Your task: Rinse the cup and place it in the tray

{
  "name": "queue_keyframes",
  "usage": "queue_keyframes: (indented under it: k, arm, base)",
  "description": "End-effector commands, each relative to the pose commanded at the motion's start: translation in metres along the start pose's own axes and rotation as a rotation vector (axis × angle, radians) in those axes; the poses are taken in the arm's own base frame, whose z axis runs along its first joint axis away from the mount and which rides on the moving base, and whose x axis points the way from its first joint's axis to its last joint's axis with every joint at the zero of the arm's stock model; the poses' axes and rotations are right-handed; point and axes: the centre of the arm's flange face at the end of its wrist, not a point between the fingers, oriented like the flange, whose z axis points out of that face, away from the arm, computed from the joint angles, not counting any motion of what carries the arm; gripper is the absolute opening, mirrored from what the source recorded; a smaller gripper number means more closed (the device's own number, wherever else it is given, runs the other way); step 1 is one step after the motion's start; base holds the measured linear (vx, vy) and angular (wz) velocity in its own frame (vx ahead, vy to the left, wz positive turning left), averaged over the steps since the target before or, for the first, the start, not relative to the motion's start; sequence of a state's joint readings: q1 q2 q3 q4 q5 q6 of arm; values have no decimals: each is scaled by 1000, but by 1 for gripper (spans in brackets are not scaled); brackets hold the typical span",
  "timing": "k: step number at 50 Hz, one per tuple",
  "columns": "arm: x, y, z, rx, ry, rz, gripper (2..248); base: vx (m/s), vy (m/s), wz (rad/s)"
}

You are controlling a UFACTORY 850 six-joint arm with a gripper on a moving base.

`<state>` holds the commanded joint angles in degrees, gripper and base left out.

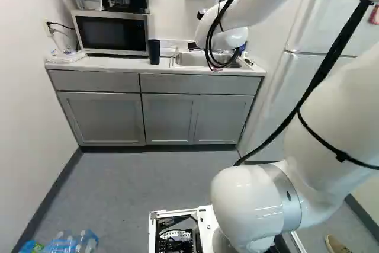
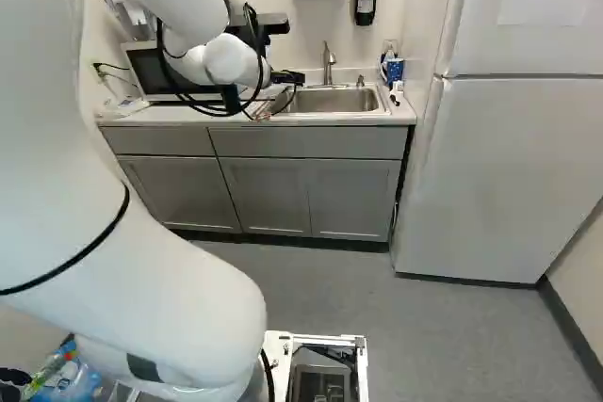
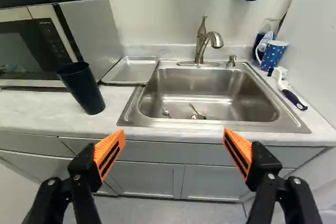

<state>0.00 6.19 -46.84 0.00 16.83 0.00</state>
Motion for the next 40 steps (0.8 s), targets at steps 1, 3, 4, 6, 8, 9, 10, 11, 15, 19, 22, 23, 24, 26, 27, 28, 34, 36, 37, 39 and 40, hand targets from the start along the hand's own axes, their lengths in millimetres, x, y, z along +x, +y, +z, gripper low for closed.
queue_keyframes:
  k: [1,3,4,6,8,9,10,11,15,19,22,23,24,26,27,28,34,36,37,39,40]
  arm:
    - [1,0,0,0,-1,0,247]
    - [3,0,0,0,-3,0,247]
    - [4,0,0,0,-3,0,247]
    - [6,0,1,0,-4,0,247]
    - [8,0,1,0,-5,0,247]
    - [9,0,1,0,-6,0,247]
    - [10,0,1,0,-6,0,247]
    - [11,0,1,0,-6,0,247]
    - [15,0,1,0,-6,0,247]
    - [19,0,1,0,-6,0,247]
    - [22,0,1,0,-5,0,247]
    - [23,0,1,0,-5,0,247]
    - [24,0,1,0,-5,0,247]
    - [26,0,1,0,-5,0,247]
    - [27,0,1,0,-5,0,247]
    - [28,0,1,0,-5,0,247]
    - [34,0,1,0,-4,0,247]
    - [36,0,1,0,-4,0,247]
    - [37,0,1,0,-4,0,247]
    - [39,0,1,0,-4,0,247]
    - [40,0,1,0,-3,0,247]
  base:
    - [0,0,0]
    - [0,0,0]
    - [0,0,0]
    - [0,0,0]
    - [0,0,0]
    - [0,0,0]
    - [0,0,0]
    - [0,0,0]
    - [0,0,0]
    - [0,0,0]
    - [0,0,0]
    - [0,0,0]
    - [0,0,0]
    - [0,0,0]
    - [0,0,0]
    - [0,0,0]
    - [0,0,0]
    - [0,0,0]
    - [0,0,0]
    - [0,0,0]
    - [0,0,0]
